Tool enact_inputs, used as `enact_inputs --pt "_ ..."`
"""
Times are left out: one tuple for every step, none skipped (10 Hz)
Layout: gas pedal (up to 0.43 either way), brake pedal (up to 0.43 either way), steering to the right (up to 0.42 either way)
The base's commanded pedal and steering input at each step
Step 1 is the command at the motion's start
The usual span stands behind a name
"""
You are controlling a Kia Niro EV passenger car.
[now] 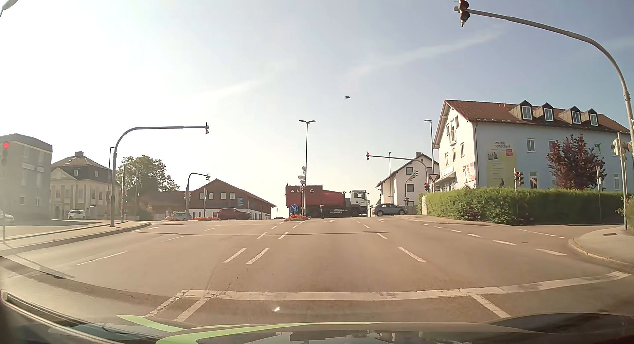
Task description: Follow the waypoints while adhering to traffic rules and regulations
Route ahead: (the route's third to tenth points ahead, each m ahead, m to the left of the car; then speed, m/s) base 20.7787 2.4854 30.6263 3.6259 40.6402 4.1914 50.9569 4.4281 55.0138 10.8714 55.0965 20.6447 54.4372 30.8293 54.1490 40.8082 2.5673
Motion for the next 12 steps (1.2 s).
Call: enact_inputs --pt "0.0 0.213 -0.016" --pt "0.0 0.232 -0.016" --pt "0.0 0.244 -0.016" --pt "0.0 0.244 -0.016" --pt "0.0 0.256 -0.016" --pt "0.0 0.256 -0.016" --pt "0.0 0.262 -0.015" --pt "0.0 0.268 -0.016" --pt "0.0 0.268 -0.015" --pt "0.0 0.274 -0.015" --pt "0.0 0.274 -0.015" --pt "0.0 0.274 -0.015"
